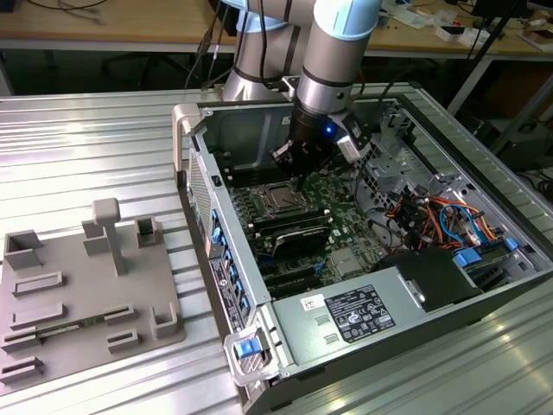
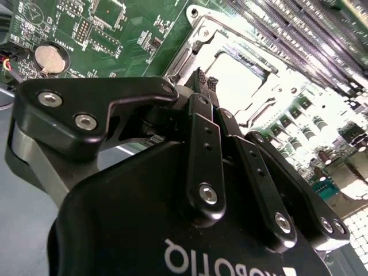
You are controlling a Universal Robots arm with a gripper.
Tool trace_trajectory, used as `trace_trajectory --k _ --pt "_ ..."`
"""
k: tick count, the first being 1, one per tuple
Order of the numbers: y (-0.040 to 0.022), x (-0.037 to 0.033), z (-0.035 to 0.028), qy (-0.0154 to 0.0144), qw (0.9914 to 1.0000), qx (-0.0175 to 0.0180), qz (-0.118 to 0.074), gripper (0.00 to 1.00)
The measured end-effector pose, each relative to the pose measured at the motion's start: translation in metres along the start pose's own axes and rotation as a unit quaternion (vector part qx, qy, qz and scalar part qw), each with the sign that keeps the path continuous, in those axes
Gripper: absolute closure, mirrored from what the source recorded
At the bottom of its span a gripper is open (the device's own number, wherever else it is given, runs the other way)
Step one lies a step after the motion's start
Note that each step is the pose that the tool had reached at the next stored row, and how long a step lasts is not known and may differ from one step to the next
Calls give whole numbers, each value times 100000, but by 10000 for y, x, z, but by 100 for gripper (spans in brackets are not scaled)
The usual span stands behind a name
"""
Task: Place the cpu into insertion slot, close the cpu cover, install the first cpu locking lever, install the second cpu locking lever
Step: 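Install the second cpu locking lever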
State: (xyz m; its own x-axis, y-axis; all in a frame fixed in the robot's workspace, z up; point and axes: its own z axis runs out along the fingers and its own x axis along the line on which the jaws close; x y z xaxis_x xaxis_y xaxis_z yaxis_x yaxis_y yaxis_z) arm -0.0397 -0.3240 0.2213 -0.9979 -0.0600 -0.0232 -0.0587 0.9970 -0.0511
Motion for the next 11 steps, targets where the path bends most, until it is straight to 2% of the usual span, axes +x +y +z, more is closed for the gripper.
trace_trajectory --k 6,7,11 --pt "-131 7 7 18 100000 185 -2 89" --pt "-156 0 8 27 99999 316 -3 89" --pt "-184 -69 10 62 99997 778 -14 89"
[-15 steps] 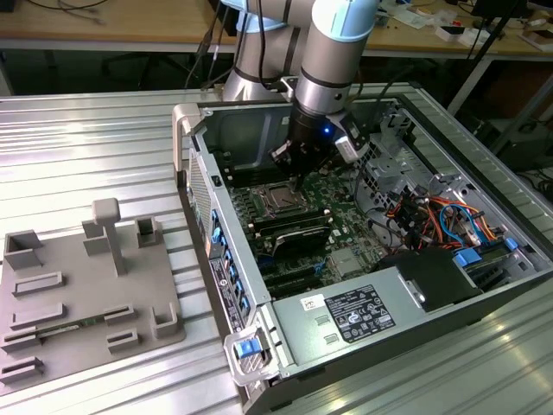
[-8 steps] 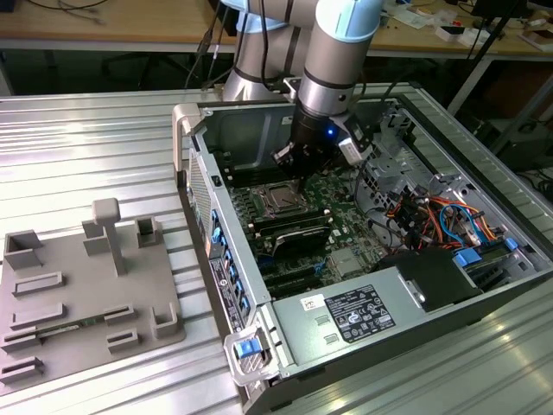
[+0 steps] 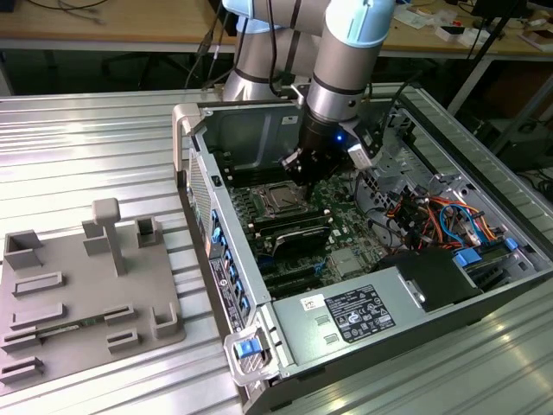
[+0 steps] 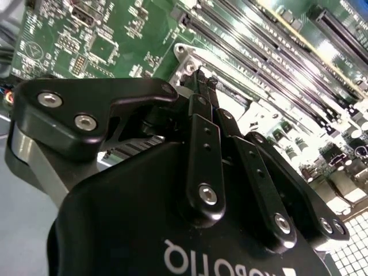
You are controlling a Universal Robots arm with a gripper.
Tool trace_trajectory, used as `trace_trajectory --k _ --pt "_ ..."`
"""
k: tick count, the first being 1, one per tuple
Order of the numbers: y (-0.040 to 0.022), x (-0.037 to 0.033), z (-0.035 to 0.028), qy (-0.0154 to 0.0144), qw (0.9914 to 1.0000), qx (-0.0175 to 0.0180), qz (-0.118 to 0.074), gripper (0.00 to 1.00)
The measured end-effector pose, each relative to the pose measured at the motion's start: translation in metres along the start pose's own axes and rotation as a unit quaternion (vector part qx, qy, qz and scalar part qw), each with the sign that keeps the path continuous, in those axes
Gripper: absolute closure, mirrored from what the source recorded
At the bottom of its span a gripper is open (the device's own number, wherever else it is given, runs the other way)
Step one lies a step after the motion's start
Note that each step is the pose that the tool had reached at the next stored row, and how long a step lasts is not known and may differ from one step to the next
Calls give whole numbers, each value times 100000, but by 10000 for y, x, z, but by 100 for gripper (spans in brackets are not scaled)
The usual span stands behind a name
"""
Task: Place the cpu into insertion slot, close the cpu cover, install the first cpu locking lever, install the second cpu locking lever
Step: 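Install the second cpu locking lever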
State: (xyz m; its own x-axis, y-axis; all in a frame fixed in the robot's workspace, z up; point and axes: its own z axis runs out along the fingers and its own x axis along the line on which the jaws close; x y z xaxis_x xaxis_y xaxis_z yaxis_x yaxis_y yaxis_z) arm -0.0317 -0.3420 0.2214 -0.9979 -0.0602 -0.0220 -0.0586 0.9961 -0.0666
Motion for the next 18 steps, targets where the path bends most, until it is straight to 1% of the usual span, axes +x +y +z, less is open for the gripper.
trace_trajectory --k 1,2,5,9,14,18 --pt "-11 -10 2 0 100000 56 -2 89" --pt "-41 -16 3 8 100000 134 -6 89" --pt "-100 -19 8 17 100000 306 -6 89" --pt "-160 -18 12 17 99999 394 -4 89" --pt "-179 -14 13 24 99999 394 -7 89" --pt "-178 -8 13 18 99999 391 -4 89"
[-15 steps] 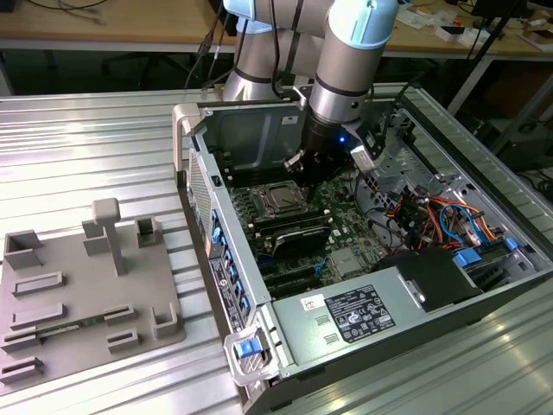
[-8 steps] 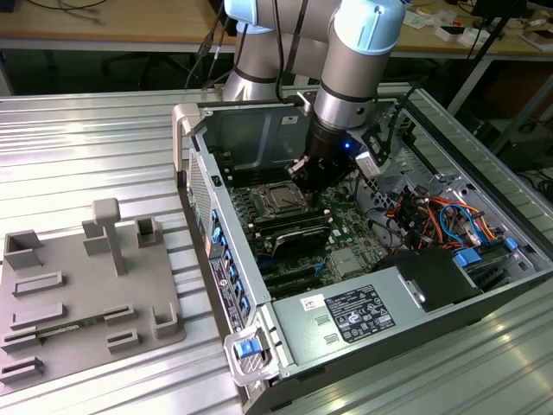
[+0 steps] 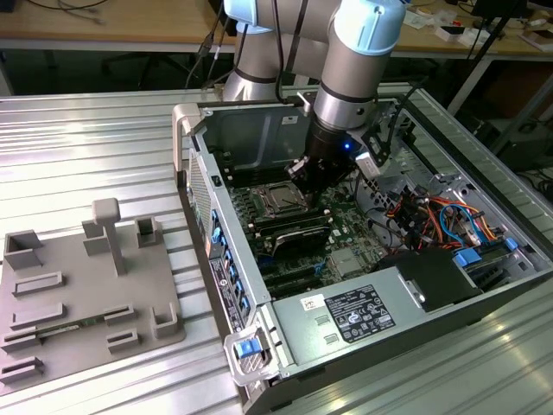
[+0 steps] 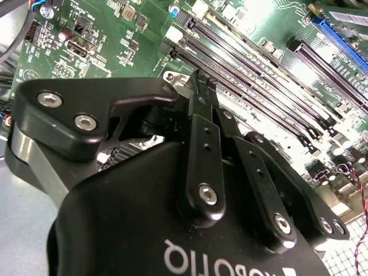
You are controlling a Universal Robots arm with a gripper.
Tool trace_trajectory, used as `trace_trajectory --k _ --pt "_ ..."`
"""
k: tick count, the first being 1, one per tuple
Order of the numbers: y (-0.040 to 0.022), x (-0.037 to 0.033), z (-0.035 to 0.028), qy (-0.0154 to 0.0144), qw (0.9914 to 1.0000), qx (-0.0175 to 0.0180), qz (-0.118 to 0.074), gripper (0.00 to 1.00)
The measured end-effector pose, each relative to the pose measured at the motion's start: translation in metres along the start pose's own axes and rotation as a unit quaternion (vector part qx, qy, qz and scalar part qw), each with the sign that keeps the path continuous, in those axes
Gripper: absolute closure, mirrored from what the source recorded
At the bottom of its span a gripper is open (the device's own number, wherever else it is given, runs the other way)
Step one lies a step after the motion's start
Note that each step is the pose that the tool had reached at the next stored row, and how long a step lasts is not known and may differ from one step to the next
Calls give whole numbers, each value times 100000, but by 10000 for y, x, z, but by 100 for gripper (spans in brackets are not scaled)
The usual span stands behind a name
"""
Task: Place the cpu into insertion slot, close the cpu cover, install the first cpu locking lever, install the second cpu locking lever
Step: 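Install the second cpu locking lever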
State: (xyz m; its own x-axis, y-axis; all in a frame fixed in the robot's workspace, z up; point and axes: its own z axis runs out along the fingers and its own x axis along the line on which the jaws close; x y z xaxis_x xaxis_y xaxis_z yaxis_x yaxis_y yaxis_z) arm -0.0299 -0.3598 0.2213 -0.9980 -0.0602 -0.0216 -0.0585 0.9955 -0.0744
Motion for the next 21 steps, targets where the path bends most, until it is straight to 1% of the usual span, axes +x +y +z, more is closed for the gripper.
trace_trajectory --k 11,15,16,18,20,21 --pt "0 6 0 1 100000 0 -4 89" --pt "-20 8 1 4 100000 6 -1 89" --pt "-29 15 1 4 100000 5 5 89" --pt "-27 43 2 3 100000 -1 0 89" --pt "-25 81 3 -4 100000 -9 -8 89" --pt "-22 118 4 -5 100000 -18 0 89"
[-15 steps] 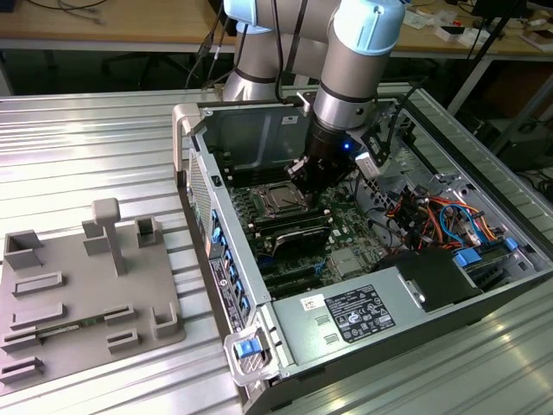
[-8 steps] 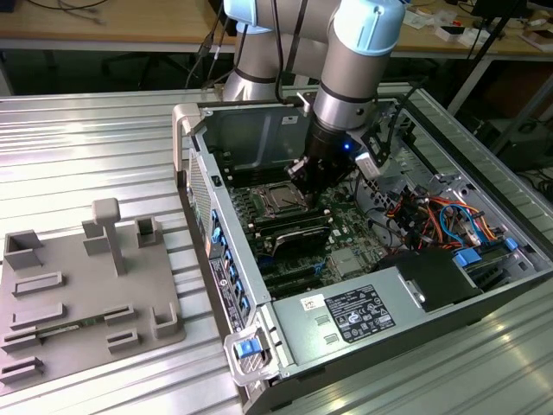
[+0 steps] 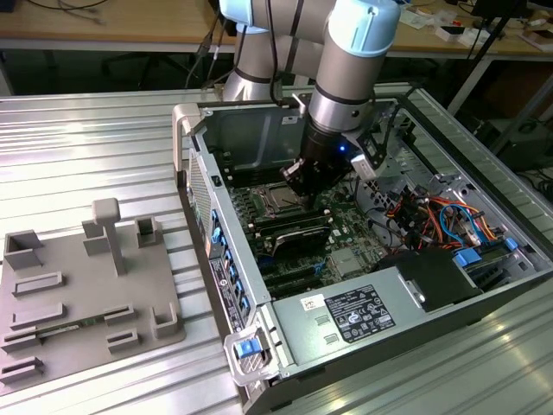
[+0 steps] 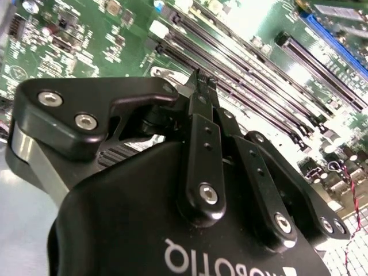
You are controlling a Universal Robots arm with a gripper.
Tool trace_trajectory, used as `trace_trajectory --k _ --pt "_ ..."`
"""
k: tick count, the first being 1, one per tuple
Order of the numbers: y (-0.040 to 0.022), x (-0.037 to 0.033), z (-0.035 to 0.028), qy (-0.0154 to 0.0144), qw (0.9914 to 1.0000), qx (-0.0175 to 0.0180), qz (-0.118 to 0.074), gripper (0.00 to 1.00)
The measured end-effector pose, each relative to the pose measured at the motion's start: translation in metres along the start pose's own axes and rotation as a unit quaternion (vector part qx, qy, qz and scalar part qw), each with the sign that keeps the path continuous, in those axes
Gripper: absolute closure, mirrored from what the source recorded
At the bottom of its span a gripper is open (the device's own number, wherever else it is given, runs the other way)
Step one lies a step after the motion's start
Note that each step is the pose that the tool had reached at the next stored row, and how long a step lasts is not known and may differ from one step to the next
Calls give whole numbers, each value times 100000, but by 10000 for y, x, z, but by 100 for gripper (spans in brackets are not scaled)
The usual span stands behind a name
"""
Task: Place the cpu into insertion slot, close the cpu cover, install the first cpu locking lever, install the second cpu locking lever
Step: 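Install the second cpu locking lever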
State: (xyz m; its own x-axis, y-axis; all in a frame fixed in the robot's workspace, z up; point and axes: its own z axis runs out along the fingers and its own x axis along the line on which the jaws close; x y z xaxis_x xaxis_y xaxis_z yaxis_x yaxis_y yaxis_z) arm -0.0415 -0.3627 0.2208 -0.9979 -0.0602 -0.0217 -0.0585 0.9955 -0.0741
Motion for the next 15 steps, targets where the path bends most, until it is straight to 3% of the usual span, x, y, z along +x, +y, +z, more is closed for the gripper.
trace_trajectory --k 10,15 --pt "10 128 28 12 100000 -104 -1 89" --pt "20 232 47 4 100000 -157 0 89"
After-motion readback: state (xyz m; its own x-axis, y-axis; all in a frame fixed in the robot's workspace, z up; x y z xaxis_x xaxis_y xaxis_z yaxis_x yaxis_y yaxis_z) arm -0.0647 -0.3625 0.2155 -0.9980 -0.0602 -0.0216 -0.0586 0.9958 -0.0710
